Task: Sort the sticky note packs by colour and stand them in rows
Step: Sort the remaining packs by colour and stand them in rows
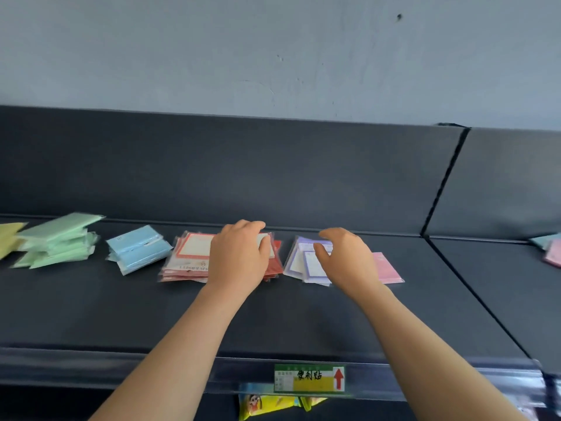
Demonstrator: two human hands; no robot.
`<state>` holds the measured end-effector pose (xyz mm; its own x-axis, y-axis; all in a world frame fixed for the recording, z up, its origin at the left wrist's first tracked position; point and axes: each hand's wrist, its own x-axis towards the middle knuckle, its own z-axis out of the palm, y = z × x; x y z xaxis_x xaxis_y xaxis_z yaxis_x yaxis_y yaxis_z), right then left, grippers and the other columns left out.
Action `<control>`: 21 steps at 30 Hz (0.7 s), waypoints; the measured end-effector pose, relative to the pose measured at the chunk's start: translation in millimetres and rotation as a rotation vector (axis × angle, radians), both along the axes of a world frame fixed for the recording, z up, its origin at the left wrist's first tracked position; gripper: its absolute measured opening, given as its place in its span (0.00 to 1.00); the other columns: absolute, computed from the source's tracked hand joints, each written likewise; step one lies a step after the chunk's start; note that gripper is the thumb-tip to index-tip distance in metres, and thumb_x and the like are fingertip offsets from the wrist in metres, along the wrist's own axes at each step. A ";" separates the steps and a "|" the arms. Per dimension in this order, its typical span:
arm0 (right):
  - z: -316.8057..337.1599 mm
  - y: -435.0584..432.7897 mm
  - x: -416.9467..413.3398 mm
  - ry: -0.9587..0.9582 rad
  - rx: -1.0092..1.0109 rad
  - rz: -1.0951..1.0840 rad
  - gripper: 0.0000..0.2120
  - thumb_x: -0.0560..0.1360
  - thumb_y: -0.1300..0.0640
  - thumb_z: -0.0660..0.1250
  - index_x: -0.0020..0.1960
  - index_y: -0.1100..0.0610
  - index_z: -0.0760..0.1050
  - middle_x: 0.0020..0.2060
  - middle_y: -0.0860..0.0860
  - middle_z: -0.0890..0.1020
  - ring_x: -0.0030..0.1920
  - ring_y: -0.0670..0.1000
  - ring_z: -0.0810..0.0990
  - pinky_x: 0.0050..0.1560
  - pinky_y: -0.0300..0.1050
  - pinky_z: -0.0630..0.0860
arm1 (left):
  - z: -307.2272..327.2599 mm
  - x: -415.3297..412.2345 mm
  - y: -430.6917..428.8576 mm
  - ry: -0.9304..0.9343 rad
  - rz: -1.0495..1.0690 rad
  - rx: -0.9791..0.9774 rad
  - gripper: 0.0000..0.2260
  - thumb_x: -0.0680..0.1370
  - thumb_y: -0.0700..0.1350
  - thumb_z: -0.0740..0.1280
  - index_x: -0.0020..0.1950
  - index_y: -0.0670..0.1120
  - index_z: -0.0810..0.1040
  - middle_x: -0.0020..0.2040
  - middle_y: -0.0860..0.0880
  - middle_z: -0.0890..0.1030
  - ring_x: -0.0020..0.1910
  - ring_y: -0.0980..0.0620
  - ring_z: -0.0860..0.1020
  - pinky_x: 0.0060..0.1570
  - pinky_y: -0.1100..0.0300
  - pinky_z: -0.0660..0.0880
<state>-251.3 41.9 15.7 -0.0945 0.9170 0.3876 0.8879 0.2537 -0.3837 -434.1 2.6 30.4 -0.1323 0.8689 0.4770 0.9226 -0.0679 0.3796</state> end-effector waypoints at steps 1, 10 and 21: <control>0.9 -2.0 12.9 -0.013 0.013 -0.005 0.14 0.79 0.55 0.59 0.57 0.62 0.77 0.56 0.54 0.81 0.57 0.56 0.76 0.55 0.48 0.72 | 0.9 14.4 -0.2 0.001 -0.023 0.009 0.16 0.81 0.48 0.60 0.68 0.48 0.75 0.64 0.50 0.78 0.61 0.48 0.74 0.59 0.55 0.69; 4.1 -17.4 161.3 -0.081 0.021 -0.080 0.15 0.80 0.53 0.59 0.59 0.62 0.75 0.56 0.54 0.80 0.57 0.56 0.76 0.54 0.48 0.73 | -0.4 169.0 -1.2 -0.042 -0.146 0.000 0.15 0.81 0.48 0.60 0.66 0.48 0.77 0.62 0.51 0.79 0.61 0.47 0.74 0.58 0.57 0.68; -7.9 -30.5 341.1 -0.114 -0.054 -0.192 0.17 0.80 0.52 0.59 0.64 0.59 0.74 0.62 0.53 0.78 0.61 0.57 0.75 0.59 0.46 0.70 | -21.3 340.0 4.4 -0.062 -0.259 -0.091 0.15 0.82 0.49 0.59 0.67 0.49 0.75 0.59 0.52 0.79 0.57 0.48 0.74 0.56 0.56 0.70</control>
